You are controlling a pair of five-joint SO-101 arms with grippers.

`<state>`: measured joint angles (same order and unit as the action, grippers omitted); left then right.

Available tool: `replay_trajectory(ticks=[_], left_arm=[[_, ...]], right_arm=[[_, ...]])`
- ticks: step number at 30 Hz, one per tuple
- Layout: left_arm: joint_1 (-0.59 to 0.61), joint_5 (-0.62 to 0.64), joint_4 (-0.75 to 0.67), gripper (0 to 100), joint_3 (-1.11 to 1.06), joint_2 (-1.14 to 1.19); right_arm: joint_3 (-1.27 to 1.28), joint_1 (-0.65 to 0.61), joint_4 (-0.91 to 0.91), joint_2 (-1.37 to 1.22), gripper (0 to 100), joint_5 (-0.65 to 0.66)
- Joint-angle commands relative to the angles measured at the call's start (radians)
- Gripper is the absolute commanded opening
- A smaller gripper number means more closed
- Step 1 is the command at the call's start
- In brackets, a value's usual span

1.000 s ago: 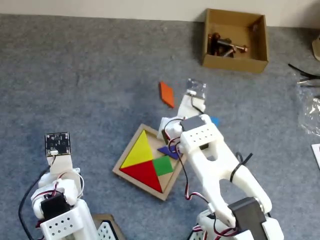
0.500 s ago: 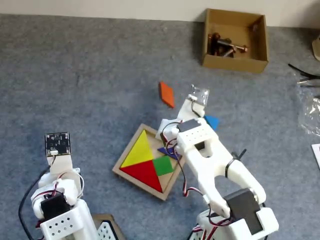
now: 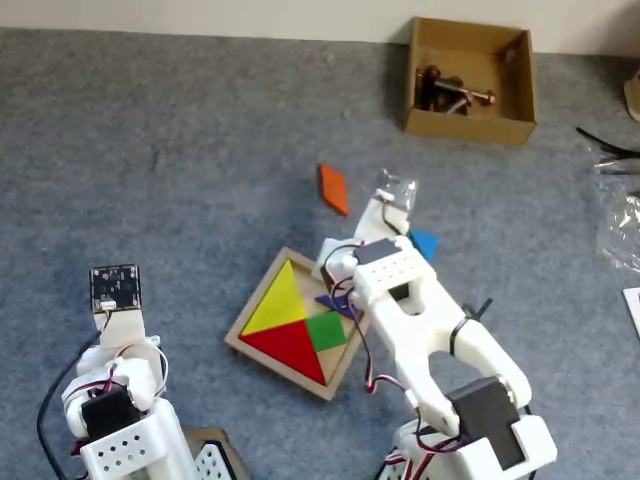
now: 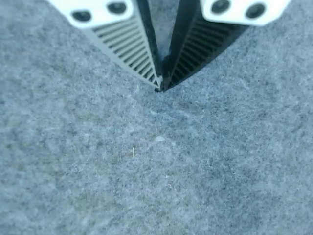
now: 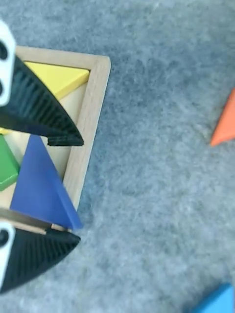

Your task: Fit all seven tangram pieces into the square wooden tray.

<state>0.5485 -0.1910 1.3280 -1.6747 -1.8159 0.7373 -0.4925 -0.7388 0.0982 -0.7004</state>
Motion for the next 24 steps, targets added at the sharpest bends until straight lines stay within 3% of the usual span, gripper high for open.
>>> replay_trajectory(ticks=[1, 6, 17, 24], left_arm=[[-0.015, 0.009, 0.009, 1, -0.021, -0.005], [-0.015, 0.009, 0.009, 1, -0.021, -0.005], [-0.015, 0.009, 0.009, 1, -0.021, -0.005], [-0.015, 0.009, 0.009, 1, -0.021, -0.005]], right_arm=[[-0.007, 0.008, 0.015, 0.042, 13.9, -0.002], [-0.004, 0.087, 0.013, 0.044, 0.3, -0.002], [-0.005, 0.177, 0.013, 0.044, 0.5, 0.005], [-0.013, 0.176, 0.013, 0.053, 0.5, 0.293]])
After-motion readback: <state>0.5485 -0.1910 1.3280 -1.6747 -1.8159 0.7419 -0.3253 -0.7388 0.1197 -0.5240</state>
